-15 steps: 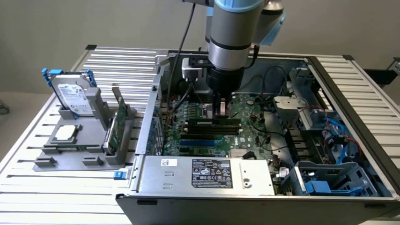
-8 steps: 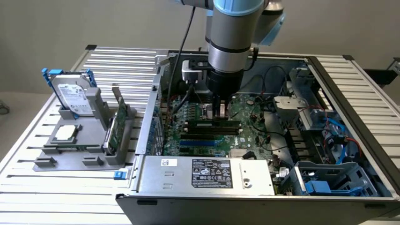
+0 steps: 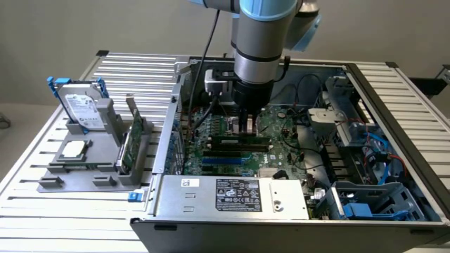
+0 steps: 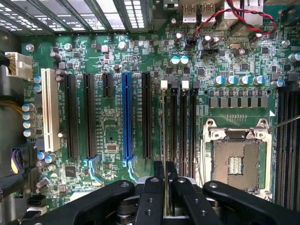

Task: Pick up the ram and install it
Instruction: 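Insert the ram into the slot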

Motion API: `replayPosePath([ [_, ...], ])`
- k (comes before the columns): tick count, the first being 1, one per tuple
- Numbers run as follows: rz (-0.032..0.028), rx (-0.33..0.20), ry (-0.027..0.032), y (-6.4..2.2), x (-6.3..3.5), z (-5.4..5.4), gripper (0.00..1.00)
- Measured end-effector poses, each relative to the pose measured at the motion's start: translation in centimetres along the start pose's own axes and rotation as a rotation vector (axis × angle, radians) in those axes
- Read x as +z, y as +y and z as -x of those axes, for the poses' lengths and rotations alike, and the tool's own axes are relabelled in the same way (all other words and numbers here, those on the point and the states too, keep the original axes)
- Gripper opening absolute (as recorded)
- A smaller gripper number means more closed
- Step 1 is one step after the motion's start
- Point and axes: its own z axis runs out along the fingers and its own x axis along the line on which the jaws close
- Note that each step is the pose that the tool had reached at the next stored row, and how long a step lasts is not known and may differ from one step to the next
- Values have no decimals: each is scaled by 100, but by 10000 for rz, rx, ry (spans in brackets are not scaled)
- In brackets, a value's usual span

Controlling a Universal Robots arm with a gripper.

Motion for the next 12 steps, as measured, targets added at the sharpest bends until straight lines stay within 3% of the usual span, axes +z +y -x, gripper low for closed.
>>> replayPosePath([
  [12,4,165,5,-2,43,17,14],
])
